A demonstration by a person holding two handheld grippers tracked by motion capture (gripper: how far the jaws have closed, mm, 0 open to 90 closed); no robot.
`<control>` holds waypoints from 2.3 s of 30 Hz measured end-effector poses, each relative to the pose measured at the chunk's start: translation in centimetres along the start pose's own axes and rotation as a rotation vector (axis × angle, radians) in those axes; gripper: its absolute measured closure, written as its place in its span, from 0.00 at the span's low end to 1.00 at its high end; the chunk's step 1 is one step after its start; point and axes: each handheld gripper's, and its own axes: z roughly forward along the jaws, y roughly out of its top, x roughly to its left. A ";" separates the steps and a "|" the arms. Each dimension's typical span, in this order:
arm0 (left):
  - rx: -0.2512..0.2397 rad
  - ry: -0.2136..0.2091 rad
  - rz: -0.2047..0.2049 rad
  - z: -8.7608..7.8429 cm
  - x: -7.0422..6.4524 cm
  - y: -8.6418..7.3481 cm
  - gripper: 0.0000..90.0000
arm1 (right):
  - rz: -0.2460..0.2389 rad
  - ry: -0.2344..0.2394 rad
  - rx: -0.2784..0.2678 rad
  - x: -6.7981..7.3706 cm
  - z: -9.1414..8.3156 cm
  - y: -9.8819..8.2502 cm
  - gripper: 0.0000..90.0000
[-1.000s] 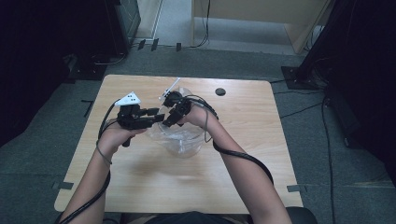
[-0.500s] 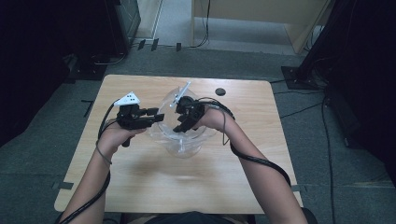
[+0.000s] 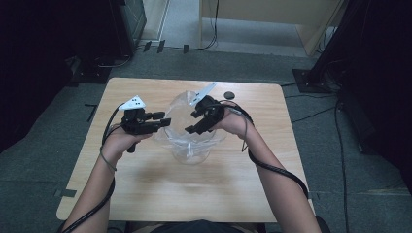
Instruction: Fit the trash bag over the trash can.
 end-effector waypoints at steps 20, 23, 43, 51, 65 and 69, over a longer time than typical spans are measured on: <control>-0.053 0.001 0.007 -1.3 0.0 0.8 0.61 | 0.074 -0.150 -0.164 -2.3 -1.4 -2.5 0.36; -0.052 0.000 0.006 -1.4 0.0 0.8 0.62 | 0.084 -0.130 -0.151 -2.2 -1.1 -2.8 0.33; -0.054 0.001 -0.023 -2.4 0.9 0.4 0.65 | 0.130 -0.106 -0.199 -2.0 -1.4 -5.0 0.29; -0.033 -0.021 0.016 -2.7 0.3 0.8 0.58 | 0.145 -0.113 -0.261 -1.2 -3.4 -5.1 0.29; 0.034 -0.093 0.019 -3.3 -0.6 -0.1 0.56 | 0.204 -0.118 -0.276 0.3 -5.4 -7.6 0.29; 0.069 -0.130 0.025 -3.6 -0.8 -0.8 0.56 | 0.193 -0.112 -0.267 0.8 -5.8 -8.6 0.29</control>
